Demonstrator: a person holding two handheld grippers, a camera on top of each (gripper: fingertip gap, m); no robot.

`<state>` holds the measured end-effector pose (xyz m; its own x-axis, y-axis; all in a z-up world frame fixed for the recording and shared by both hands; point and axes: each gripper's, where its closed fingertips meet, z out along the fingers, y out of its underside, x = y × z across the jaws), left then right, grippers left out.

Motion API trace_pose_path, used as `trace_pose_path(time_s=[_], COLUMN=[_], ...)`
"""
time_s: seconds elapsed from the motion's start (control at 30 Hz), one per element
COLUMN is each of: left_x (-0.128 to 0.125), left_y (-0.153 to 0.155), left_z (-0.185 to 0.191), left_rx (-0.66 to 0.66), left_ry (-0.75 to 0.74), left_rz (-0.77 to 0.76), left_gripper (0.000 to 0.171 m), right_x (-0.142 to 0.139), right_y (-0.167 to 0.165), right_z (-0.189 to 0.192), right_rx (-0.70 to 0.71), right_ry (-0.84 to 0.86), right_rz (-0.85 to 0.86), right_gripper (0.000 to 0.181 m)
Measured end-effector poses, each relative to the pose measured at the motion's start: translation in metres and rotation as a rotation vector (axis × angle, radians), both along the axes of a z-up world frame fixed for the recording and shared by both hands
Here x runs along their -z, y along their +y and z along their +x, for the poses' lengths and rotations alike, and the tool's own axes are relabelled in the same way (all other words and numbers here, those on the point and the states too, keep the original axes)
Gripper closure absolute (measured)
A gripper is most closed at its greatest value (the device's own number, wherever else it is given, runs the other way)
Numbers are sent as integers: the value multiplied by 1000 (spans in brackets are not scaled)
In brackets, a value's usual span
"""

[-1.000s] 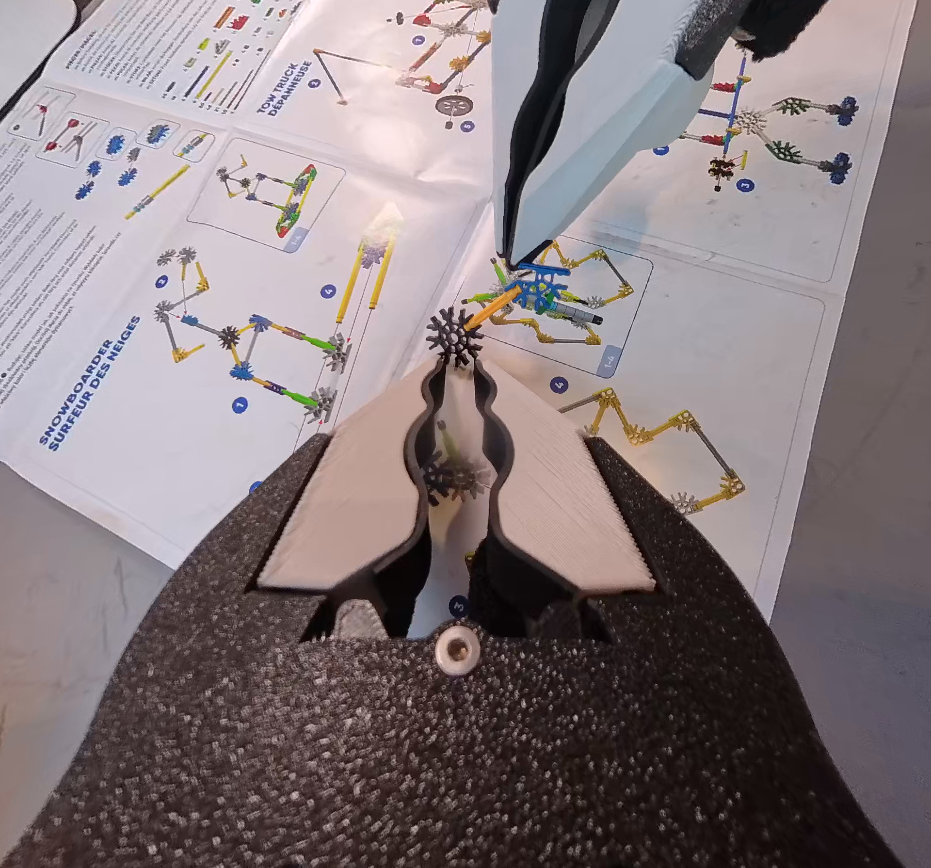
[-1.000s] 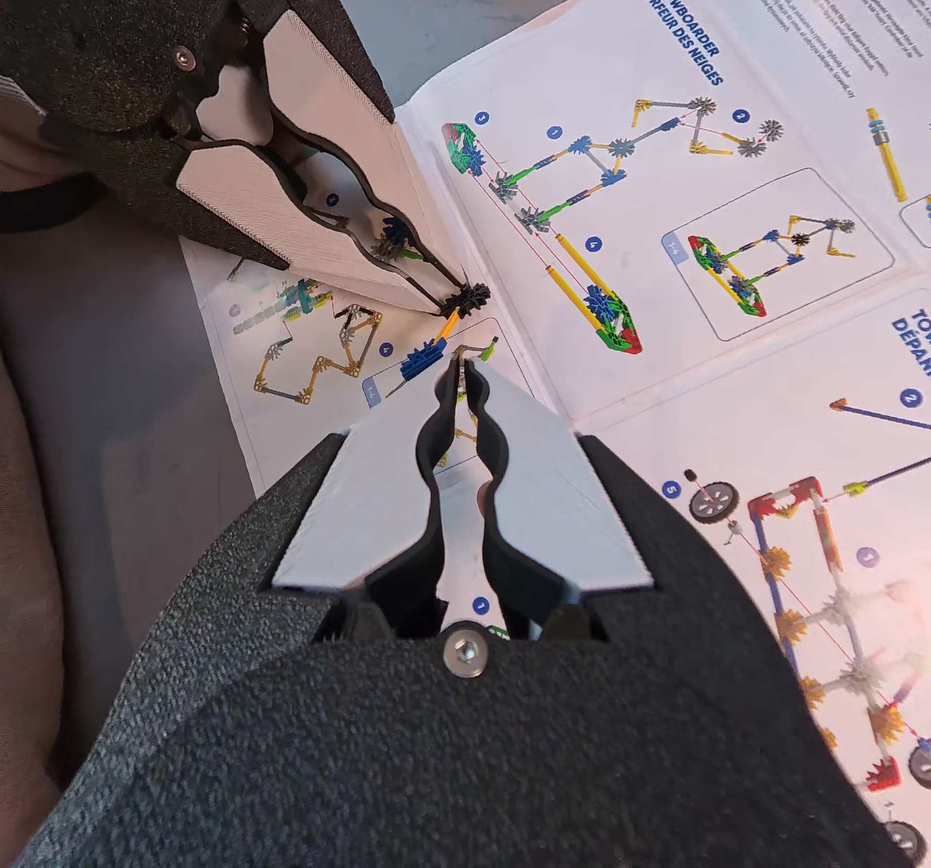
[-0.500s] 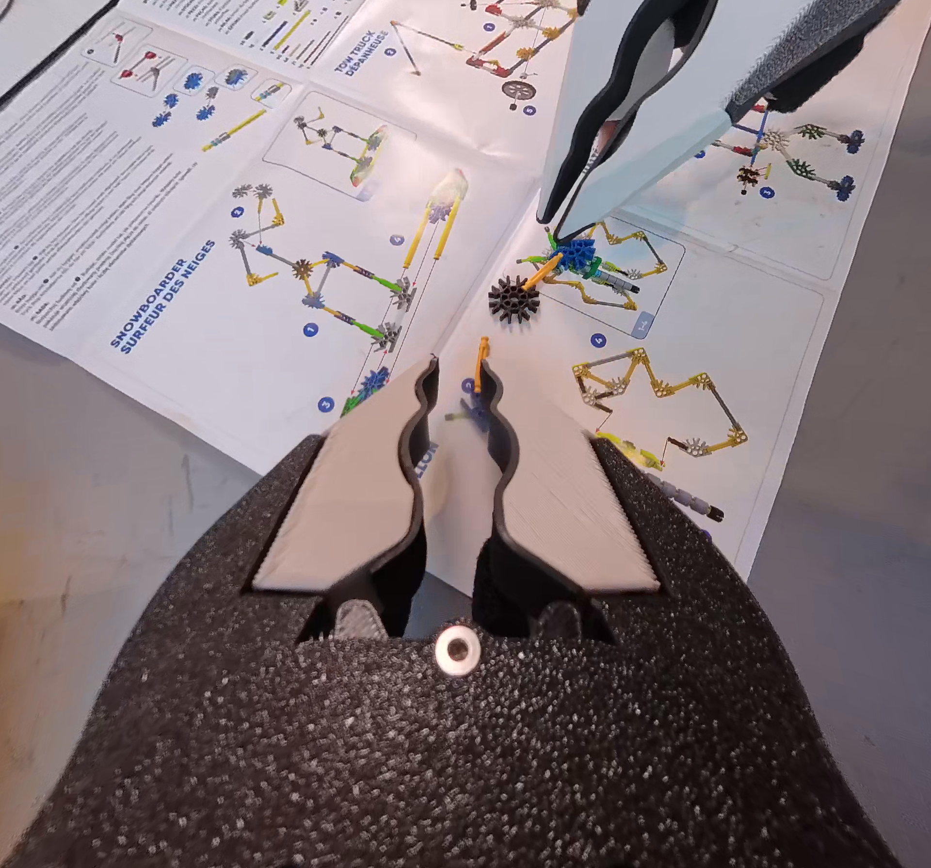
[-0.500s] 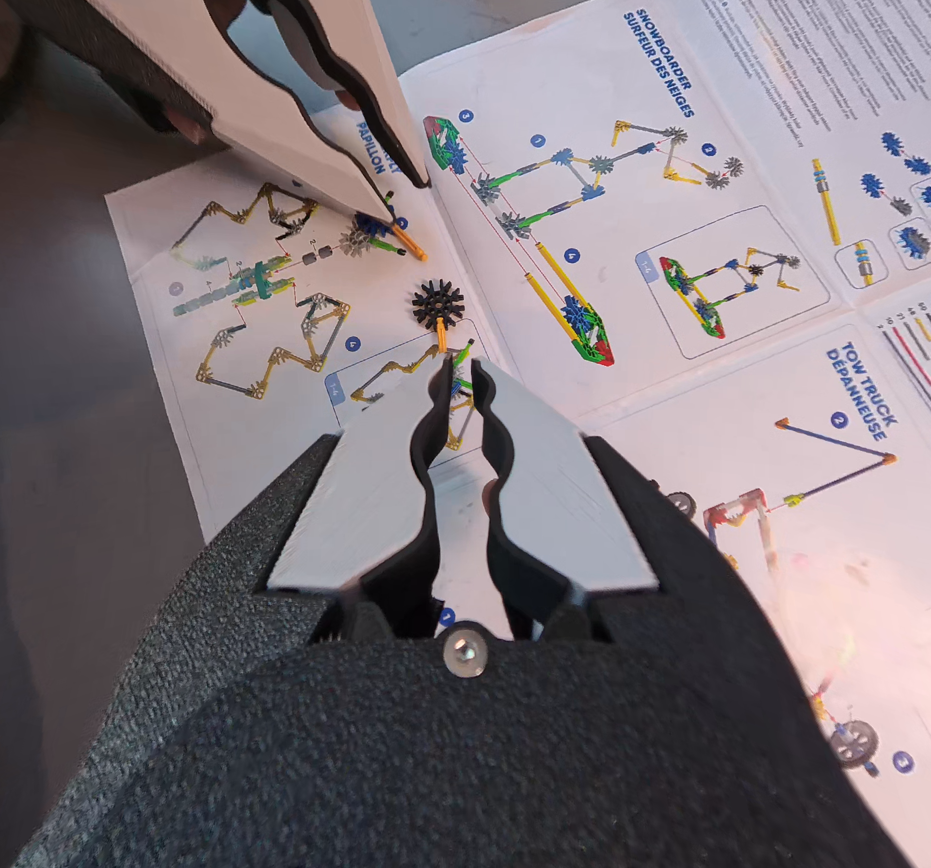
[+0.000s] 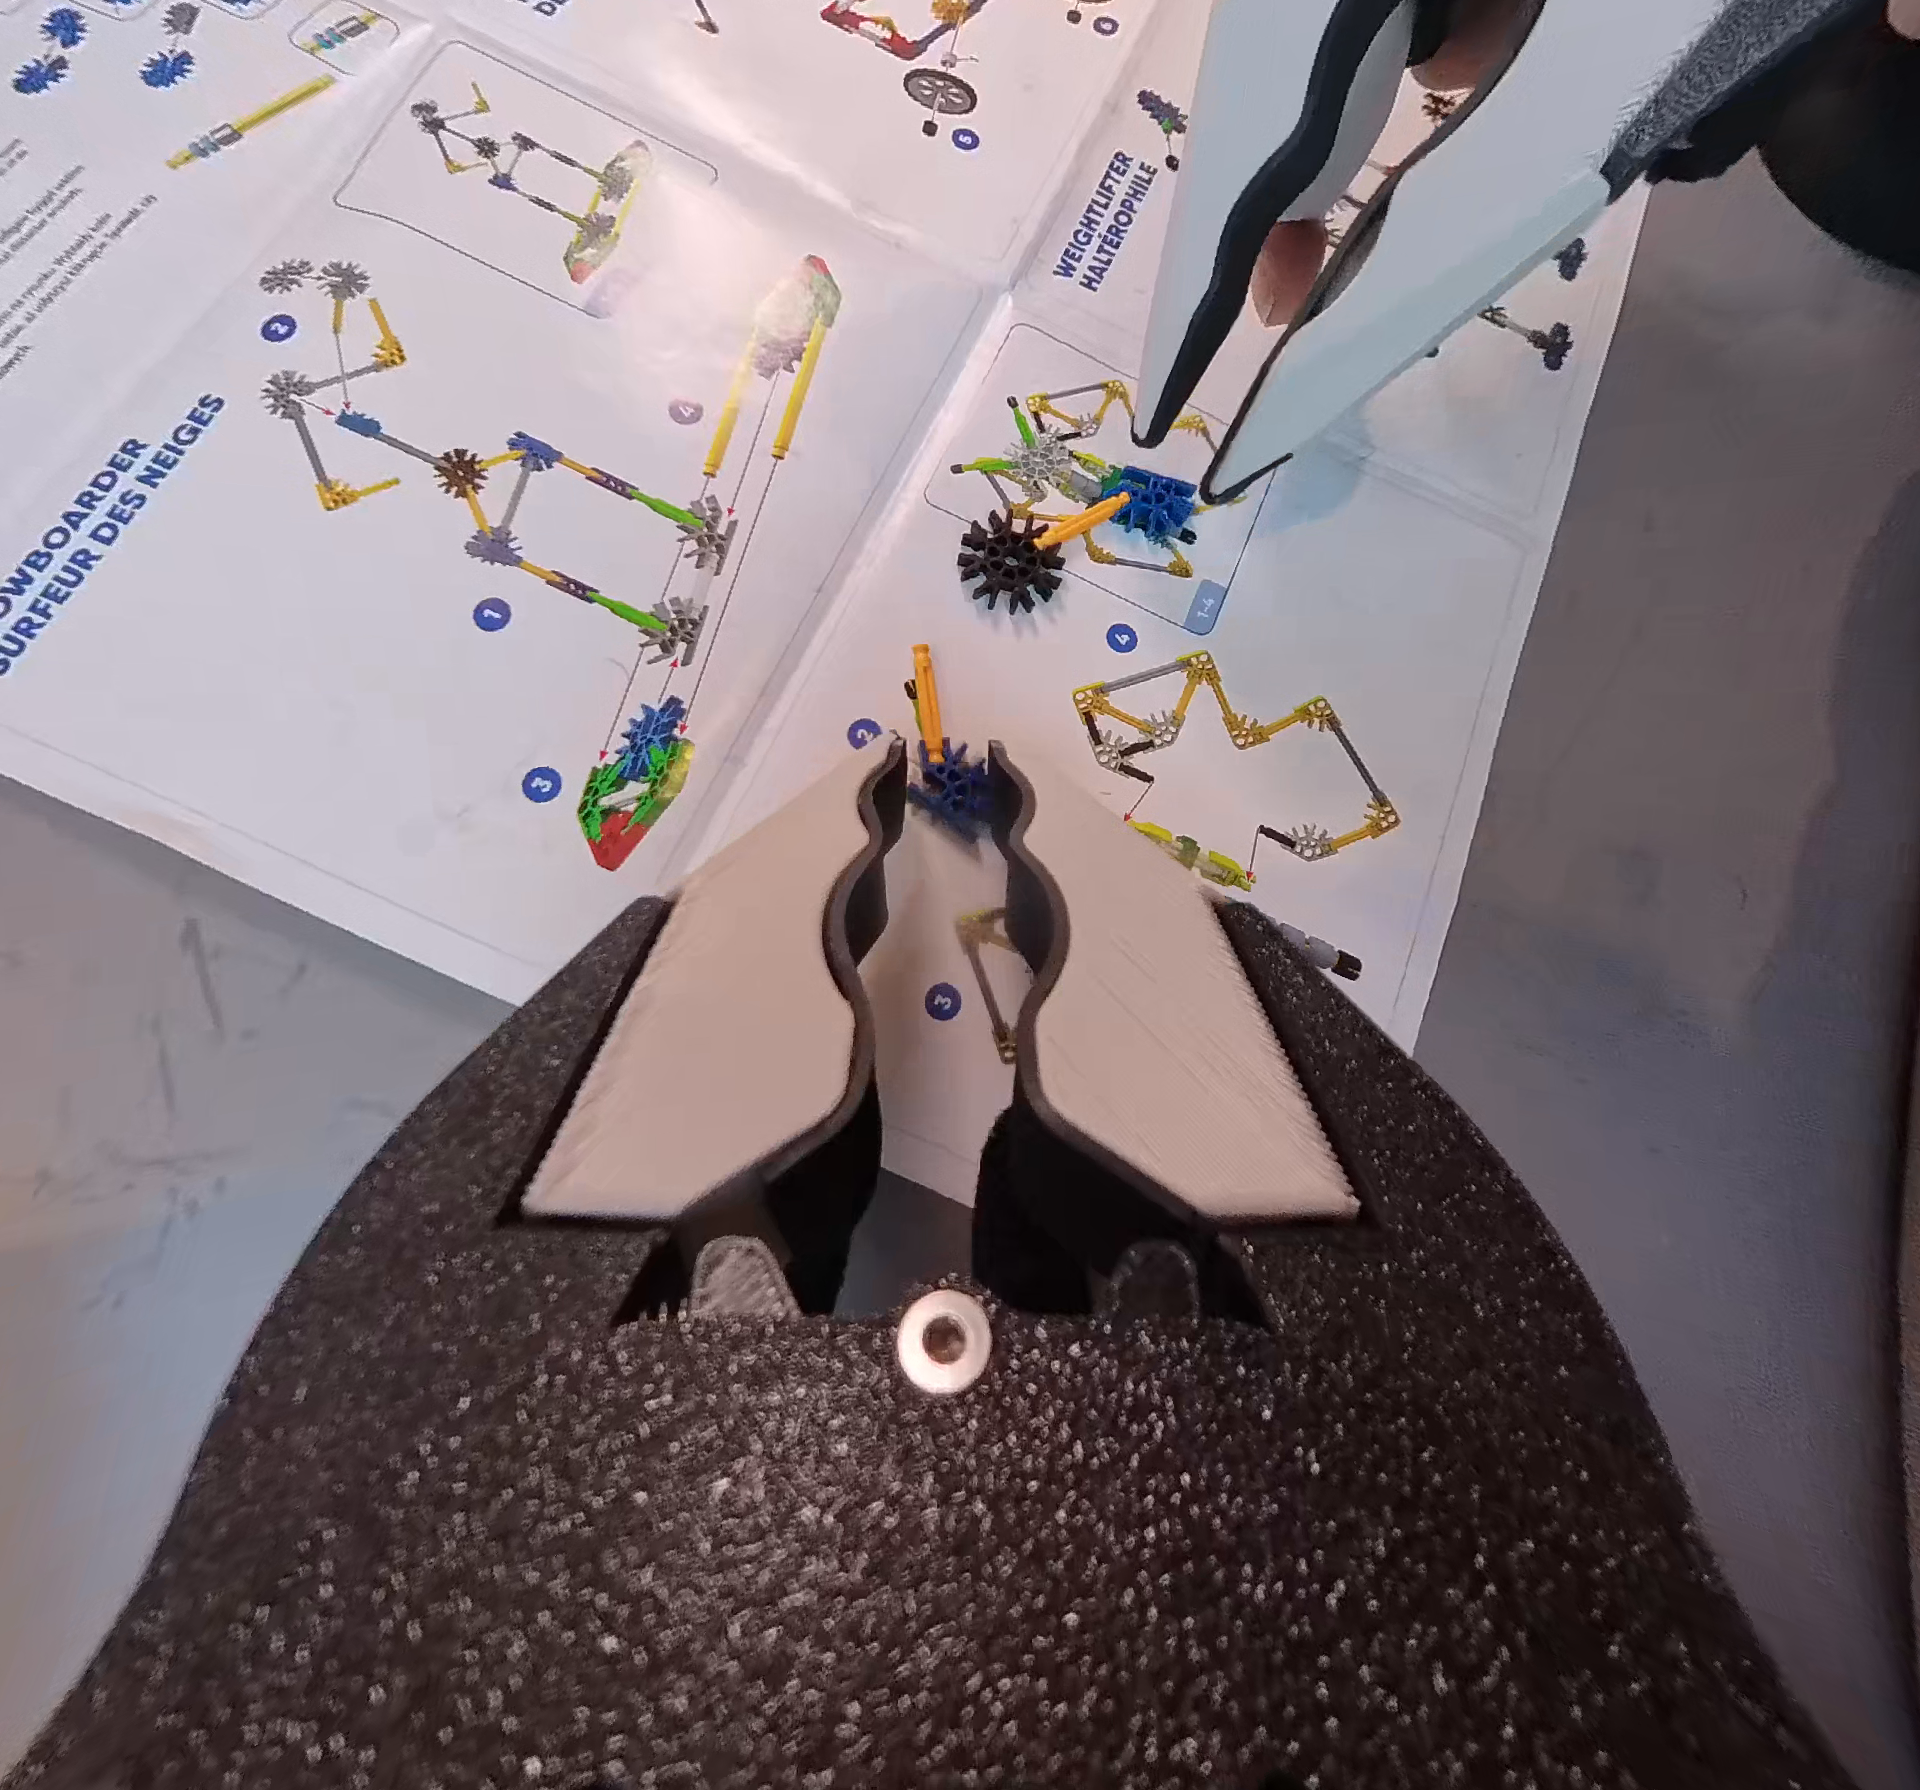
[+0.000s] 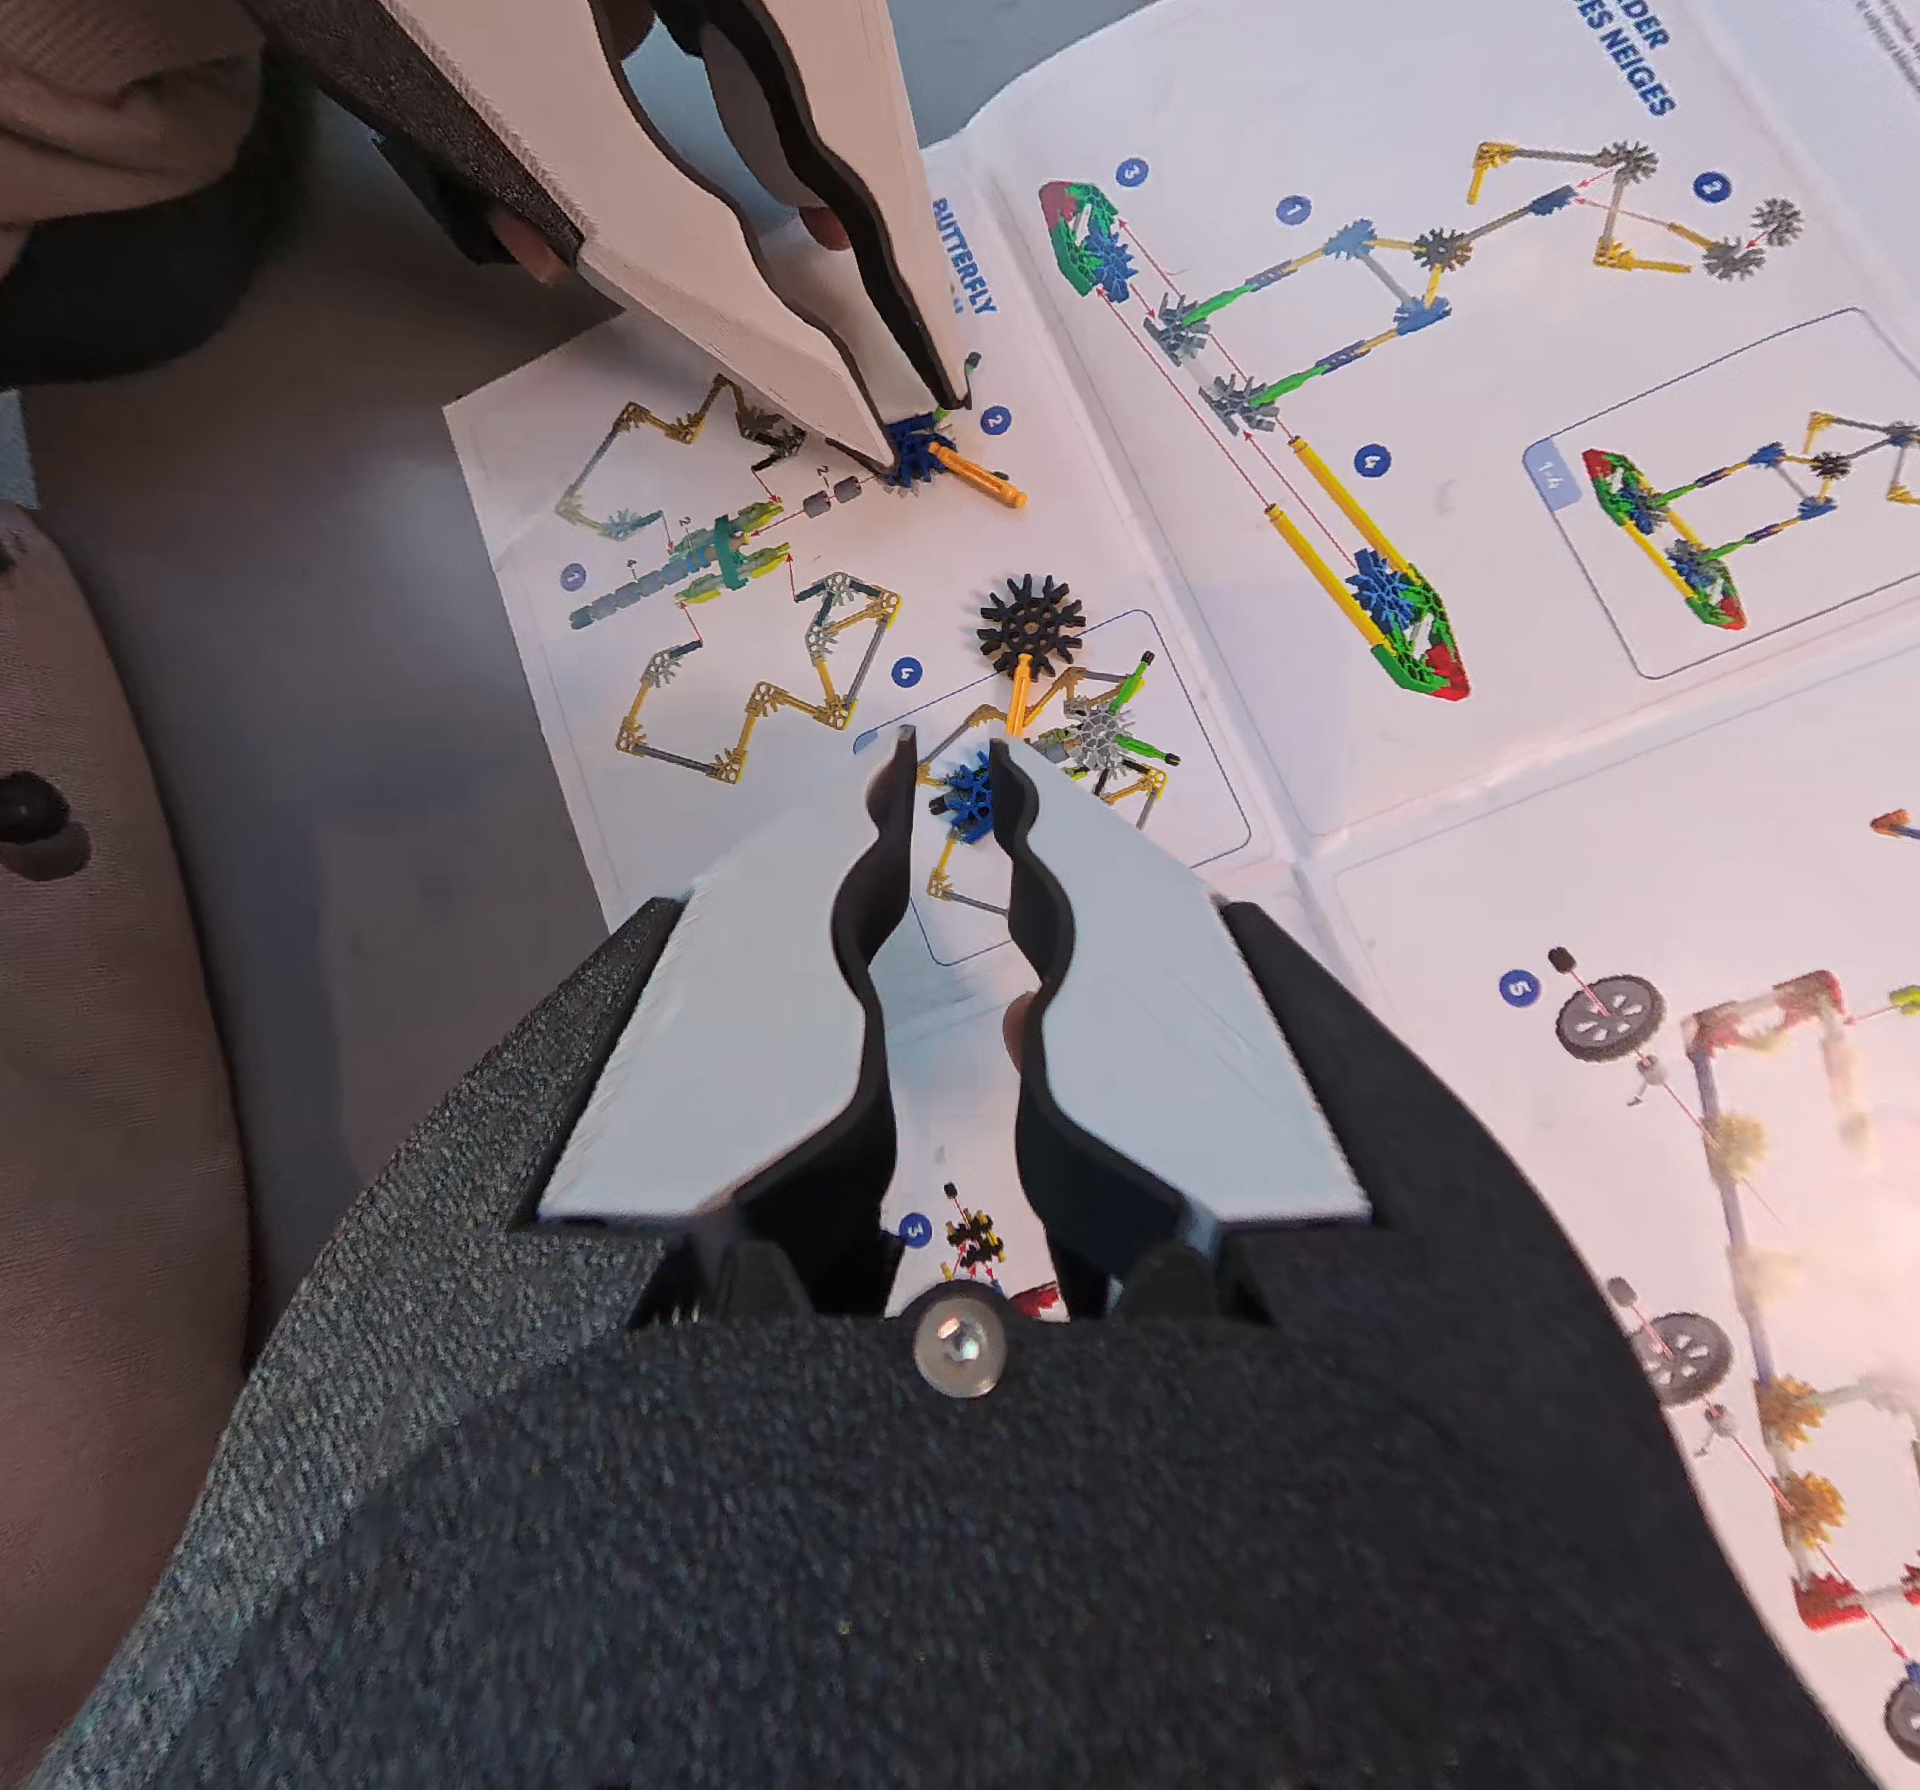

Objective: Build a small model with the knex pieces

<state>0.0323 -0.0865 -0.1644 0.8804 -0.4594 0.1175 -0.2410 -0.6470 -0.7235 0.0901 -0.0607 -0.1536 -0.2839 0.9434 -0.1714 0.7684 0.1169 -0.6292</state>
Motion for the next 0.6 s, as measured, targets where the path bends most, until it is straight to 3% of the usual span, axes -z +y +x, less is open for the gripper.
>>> trace_pose_path(time_s=[0.13,0.27,0.43,0.6], left_x=[0,4,4,0], left_y=[-5,-6,-5,-4], left_z=[3,3,3,4], left_rx=[17,20,22,14], left_ry=[-12,24,64,52], left_rz=[-26,-30,-13,6], left_gripper=[155,155,165,163], right_x=[7,16,8,0], right_y=[13,1,-14,2], right_z=[3,9,8,3], right_rx=[24,-8,-29,4], right_ry=[-29,-61,-33,16], right_rz=[29,16,-34,-23], right_gripper=[169,169,168,167])
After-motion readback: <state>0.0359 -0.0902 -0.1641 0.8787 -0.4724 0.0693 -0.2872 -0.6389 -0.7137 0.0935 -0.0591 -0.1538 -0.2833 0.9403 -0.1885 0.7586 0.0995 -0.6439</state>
